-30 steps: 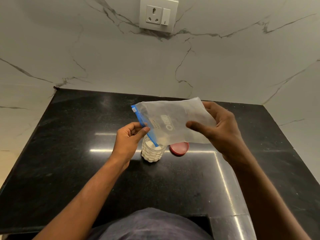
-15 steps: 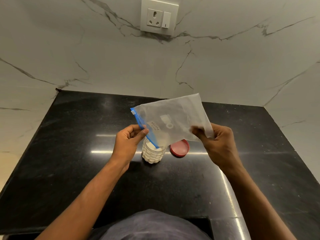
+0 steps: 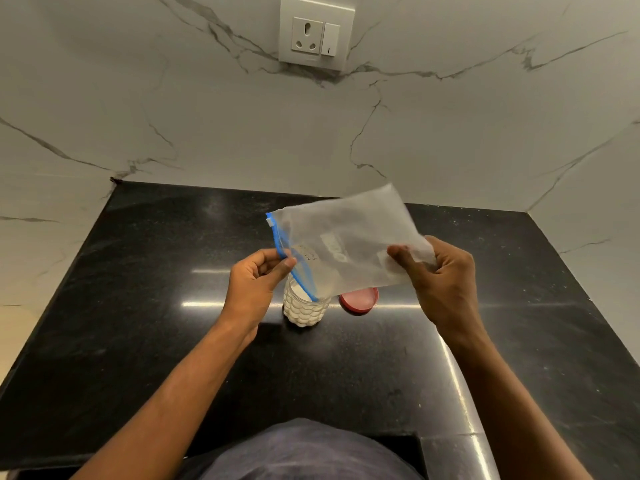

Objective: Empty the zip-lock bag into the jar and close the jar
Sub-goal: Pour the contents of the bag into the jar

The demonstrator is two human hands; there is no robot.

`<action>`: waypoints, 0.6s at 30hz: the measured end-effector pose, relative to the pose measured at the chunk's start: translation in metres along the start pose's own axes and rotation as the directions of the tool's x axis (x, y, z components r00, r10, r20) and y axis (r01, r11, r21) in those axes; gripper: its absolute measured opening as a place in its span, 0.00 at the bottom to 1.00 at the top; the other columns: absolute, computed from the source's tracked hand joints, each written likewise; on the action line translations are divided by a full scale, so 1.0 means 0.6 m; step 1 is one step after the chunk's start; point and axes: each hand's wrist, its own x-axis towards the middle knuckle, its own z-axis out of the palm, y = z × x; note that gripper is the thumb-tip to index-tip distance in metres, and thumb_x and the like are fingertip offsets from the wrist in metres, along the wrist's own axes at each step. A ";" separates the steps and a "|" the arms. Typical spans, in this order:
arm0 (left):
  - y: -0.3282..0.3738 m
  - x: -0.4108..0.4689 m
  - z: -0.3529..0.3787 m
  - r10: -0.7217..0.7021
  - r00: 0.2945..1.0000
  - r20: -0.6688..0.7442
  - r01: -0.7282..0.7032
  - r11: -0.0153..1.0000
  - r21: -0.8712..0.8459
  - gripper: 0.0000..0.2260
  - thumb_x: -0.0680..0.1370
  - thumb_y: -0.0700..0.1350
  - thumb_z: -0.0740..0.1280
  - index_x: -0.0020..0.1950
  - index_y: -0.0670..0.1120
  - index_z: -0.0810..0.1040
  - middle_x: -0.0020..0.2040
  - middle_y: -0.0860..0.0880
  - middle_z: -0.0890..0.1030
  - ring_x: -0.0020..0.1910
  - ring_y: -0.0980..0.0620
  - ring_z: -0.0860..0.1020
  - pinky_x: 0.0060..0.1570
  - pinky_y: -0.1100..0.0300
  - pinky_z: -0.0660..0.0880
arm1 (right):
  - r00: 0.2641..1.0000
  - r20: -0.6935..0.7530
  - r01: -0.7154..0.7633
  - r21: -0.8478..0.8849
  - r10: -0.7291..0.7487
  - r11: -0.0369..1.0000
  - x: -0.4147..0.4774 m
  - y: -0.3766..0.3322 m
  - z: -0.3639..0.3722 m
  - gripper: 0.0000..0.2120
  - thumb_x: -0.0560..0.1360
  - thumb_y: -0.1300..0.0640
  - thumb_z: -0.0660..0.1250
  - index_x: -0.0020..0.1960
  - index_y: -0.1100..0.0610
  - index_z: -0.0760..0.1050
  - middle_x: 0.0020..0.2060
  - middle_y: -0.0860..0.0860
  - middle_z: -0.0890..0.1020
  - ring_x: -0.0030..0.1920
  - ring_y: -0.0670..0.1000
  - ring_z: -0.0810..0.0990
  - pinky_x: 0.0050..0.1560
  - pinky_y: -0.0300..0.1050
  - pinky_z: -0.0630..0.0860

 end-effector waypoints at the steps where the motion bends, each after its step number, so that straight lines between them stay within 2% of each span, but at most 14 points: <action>1: 0.000 0.000 0.001 0.000 1.000 0.006 0.000 1.000 0.006 0.07 0.80 0.39 0.74 0.57 0.47 0.85 0.53 0.52 0.90 0.55 0.57 0.87 0.49 0.69 0.81 | 1.000 0.016 -0.008 -0.004 0.008 1.000 0.001 0.000 0.001 0.07 0.78 0.53 0.74 0.49 0.57 0.84 0.42 0.50 0.87 0.40 0.46 0.85 0.39 0.36 0.80; 3: -0.001 0.000 0.002 -0.003 1.000 0.009 0.003 1.000 0.003 0.07 0.80 0.39 0.74 0.57 0.47 0.85 0.53 0.52 0.90 0.56 0.57 0.87 0.49 0.69 0.81 | 0.999 0.051 -0.005 -0.005 0.006 1.000 0.000 0.002 0.001 0.01 0.79 0.57 0.74 0.48 0.54 0.84 0.41 0.48 0.87 0.40 0.44 0.85 0.40 0.35 0.79; 7: 0.000 0.001 0.005 0.000 1.000 -0.001 0.000 1.000 -0.004 0.08 0.79 0.39 0.74 0.57 0.47 0.85 0.53 0.52 0.90 0.55 0.57 0.87 0.49 0.70 0.81 | 1.000 -0.001 -0.004 0.046 0.004 0.999 -0.002 -0.008 -0.002 0.08 0.74 0.57 0.78 0.45 0.48 0.81 0.40 0.38 0.86 0.43 0.42 0.86 0.39 0.34 0.80; 11: 0.000 0.003 0.006 -0.006 1.000 0.000 0.006 1.000 -0.020 0.08 0.79 0.39 0.74 0.58 0.45 0.85 0.53 0.52 0.90 0.55 0.56 0.87 0.50 0.69 0.81 | 0.998 0.056 0.018 0.042 -0.020 0.999 -0.001 -0.014 -0.005 0.05 0.78 0.57 0.74 0.52 0.51 0.81 0.46 0.43 0.85 0.46 0.40 0.85 0.43 0.32 0.81; 15: -0.005 0.004 0.006 -0.005 1.000 -0.003 0.005 1.000 -0.024 0.08 0.79 0.39 0.74 0.57 0.45 0.85 0.53 0.50 0.90 0.55 0.55 0.87 0.51 0.68 0.81 | 0.997 0.077 0.015 0.109 -0.024 0.994 -0.002 -0.026 -0.010 0.07 0.77 0.59 0.75 0.51 0.48 0.81 0.47 0.47 0.86 0.46 0.43 0.86 0.41 0.35 0.82; 18: -0.010 0.005 0.004 -0.002 1.000 -0.001 0.002 1.000 -0.014 0.08 0.79 0.39 0.74 0.57 0.45 0.86 0.53 0.50 0.90 0.55 0.54 0.87 0.51 0.68 0.82 | 0.992 0.120 0.040 0.086 -0.050 0.995 -0.006 -0.031 -0.012 0.08 0.75 0.57 0.75 0.52 0.49 0.81 0.48 0.45 0.86 0.47 0.44 0.87 0.42 0.36 0.82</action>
